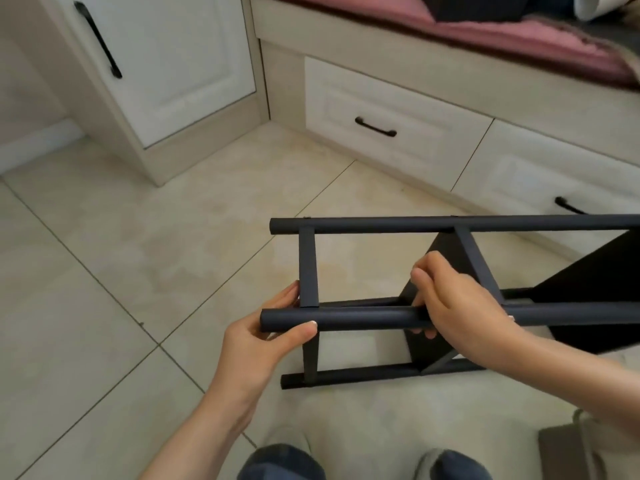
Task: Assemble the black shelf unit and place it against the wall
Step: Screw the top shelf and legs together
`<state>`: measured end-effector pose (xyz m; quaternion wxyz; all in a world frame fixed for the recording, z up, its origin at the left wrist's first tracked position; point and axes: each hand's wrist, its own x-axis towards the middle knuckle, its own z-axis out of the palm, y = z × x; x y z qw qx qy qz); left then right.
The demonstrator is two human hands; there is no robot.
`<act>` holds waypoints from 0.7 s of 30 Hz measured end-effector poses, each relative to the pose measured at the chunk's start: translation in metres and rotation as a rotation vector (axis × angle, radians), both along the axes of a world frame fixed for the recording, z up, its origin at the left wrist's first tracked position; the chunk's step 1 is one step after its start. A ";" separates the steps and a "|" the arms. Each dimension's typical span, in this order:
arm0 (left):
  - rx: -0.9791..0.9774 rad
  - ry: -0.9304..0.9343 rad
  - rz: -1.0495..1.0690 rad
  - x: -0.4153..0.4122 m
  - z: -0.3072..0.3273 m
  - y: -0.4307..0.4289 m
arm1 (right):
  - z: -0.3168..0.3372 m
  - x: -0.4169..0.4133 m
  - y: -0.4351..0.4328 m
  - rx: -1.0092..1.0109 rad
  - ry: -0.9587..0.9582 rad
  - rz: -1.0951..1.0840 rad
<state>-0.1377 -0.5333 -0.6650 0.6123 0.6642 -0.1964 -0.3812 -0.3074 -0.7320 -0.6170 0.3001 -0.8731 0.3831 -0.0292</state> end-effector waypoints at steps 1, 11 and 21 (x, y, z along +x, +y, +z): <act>0.031 -0.053 0.001 0.002 0.003 0.001 | 0.000 0.001 -0.001 0.026 -0.014 0.004; 0.579 -0.844 -0.461 0.030 0.048 -0.002 | 0.019 0.084 -0.013 -0.029 -0.285 0.202; 0.570 -1.101 -0.612 0.028 0.052 -0.015 | 0.001 0.157 -0.021 0.014 -0.231 0.376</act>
